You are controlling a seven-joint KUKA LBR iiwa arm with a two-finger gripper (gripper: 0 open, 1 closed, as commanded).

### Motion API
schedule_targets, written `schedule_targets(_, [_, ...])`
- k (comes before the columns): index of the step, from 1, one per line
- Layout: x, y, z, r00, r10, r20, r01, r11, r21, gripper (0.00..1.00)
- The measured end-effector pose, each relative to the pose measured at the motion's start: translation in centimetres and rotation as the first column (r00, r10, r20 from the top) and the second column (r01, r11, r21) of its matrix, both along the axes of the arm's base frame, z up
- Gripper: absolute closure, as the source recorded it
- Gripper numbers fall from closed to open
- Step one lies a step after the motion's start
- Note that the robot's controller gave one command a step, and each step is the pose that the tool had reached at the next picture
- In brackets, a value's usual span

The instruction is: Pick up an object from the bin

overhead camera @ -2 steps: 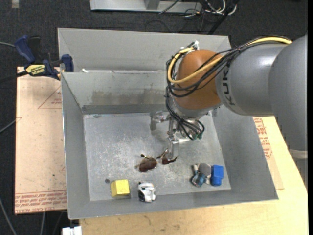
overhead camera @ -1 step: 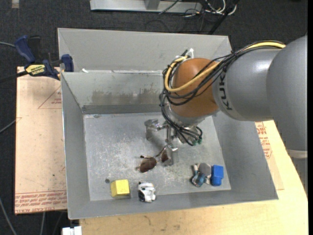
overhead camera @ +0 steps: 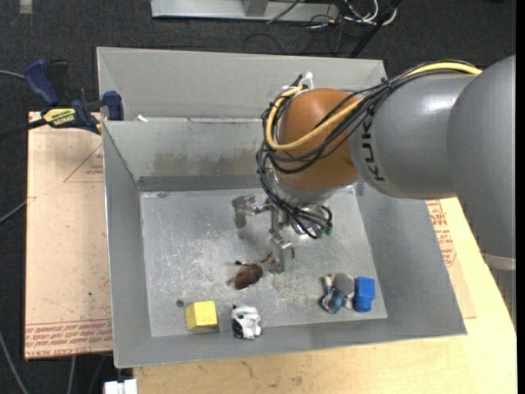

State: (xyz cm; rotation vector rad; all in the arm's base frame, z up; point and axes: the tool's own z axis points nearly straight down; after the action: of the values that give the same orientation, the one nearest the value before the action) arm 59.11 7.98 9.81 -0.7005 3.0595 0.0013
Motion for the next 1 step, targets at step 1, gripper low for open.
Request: schedule_targets(1, [-0.37, 0.90, -1.99, 0.999, 0.034, 0.000, -0.034, 0.999, 0.000, 0.00])
